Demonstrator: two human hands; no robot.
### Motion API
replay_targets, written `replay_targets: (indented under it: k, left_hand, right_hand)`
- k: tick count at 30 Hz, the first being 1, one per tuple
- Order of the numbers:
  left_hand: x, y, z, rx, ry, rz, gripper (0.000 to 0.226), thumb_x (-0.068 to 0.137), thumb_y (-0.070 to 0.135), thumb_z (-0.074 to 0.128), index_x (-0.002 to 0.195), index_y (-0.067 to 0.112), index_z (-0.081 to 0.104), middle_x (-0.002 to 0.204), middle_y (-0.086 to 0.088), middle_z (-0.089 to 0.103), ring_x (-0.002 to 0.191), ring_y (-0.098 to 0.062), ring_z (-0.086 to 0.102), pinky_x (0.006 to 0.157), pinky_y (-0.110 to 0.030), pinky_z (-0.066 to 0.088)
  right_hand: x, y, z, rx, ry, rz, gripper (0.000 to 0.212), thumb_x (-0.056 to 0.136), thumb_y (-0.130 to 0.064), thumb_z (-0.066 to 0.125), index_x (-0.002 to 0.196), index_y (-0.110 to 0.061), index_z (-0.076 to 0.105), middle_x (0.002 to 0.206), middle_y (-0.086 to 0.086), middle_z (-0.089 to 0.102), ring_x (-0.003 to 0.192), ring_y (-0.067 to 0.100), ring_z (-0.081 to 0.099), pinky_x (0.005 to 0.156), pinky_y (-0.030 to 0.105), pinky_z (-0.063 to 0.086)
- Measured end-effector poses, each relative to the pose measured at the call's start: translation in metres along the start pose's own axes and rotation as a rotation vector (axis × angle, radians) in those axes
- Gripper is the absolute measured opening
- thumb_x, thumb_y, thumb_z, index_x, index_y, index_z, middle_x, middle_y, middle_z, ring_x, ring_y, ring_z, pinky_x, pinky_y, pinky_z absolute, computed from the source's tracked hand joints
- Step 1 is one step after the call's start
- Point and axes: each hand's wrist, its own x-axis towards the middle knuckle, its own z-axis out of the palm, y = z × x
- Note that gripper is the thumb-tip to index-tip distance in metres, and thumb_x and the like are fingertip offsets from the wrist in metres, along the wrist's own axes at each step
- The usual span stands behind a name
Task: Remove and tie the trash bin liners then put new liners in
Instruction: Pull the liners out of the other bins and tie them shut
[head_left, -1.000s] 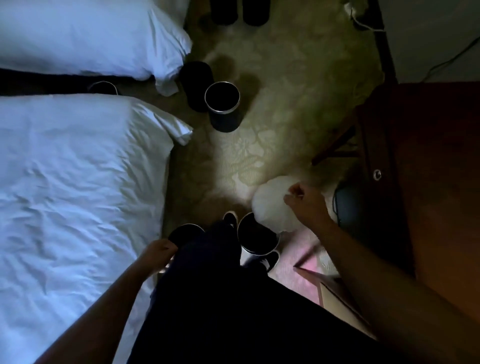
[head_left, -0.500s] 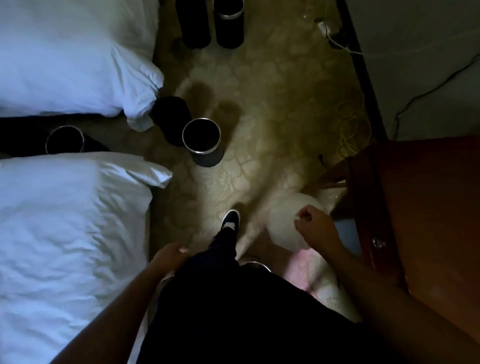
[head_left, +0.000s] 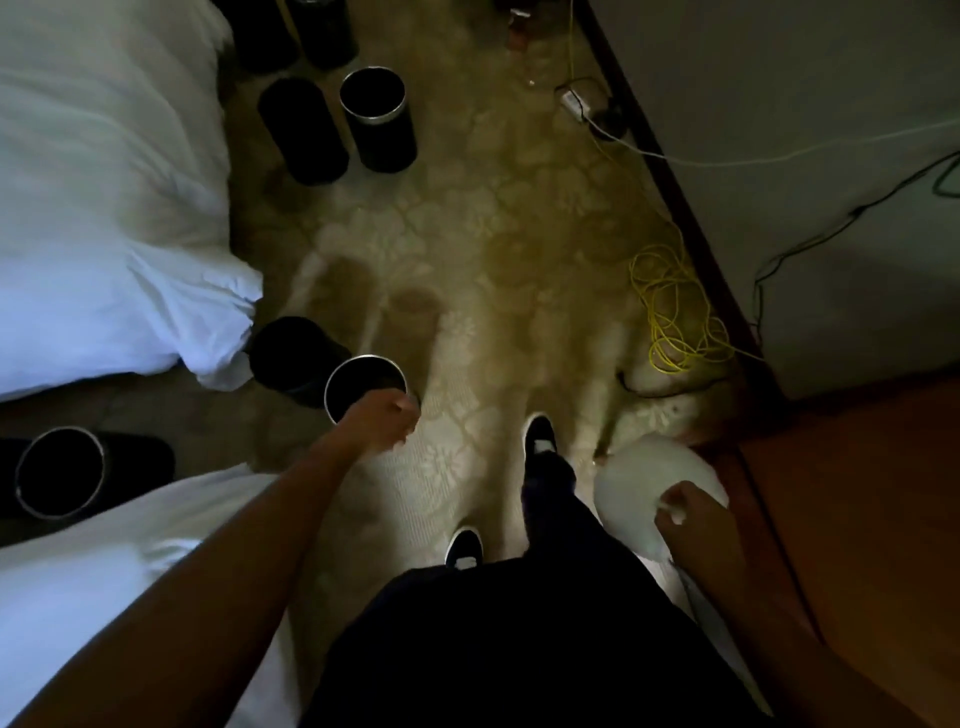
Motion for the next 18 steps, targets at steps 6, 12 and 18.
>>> replay_targets:
  k: [6, 12, 18]
  left_hand:
    - [0.099, 0.075, -0.043, 0.032, 0.046, -0.037, 0.017, 0.098, 0.019, 0.054, 0.093, 0.010, 0.068, 0.079, -0.014, 0.072, 0.067, -0.026, 0.069, 0.064, -0.034, 0.055]
    - [0.141, 0.119, -0.083, 0.019, 0.076, -0.167, 0.022, 0.082, 0.029, 0.056, 0.065, 0.016, 0.059, 0.052, 0.005, 0.054, 0.052, -0.013, 0.052, 0.057, -0.030, 0.041]
    - [0.197, 0.131, -0.140, -0.172, 0.217, -0.341, 0.016, 0.092, 0.015, 0.060, 0.081, 0.005, 0.064, 0.065, -0.007, 0.064, 0.049, -0.016, 0.056, 0.049, -0.025, 0.043]
  right_hand:
    - [0.142, -0.062, -0.024, 0.066, -0.071, 0.047, 0.017, 0.088, -0.012, 0.072, 0.092, -0.022, 0.059, 0.088, -0.003, 0.059, 0.096, 0.029, 0.064, 0.083, 0.034, 0.045]
    - [0.300, -0.177, -0.078, 0.124, -0.156, -0.123, 0.008, 0.091, -0.013, 0.070, 0.093, -0.015, 0.063, 0.084, 0.000, 0.062, 0.086, 0.027, 0.061, 0.075, 0.032, 0.040]
    - [0.444, -0.328, -0.130, 0.269, -0.128, -0.303, 0.006, 0.086, -0.013, 0.074, 0.089, -0.015, 0.069, 0.085, 0.000, 0.070, 0.082, 0.021, 0.064, 0.076, 0.034, 0.049]
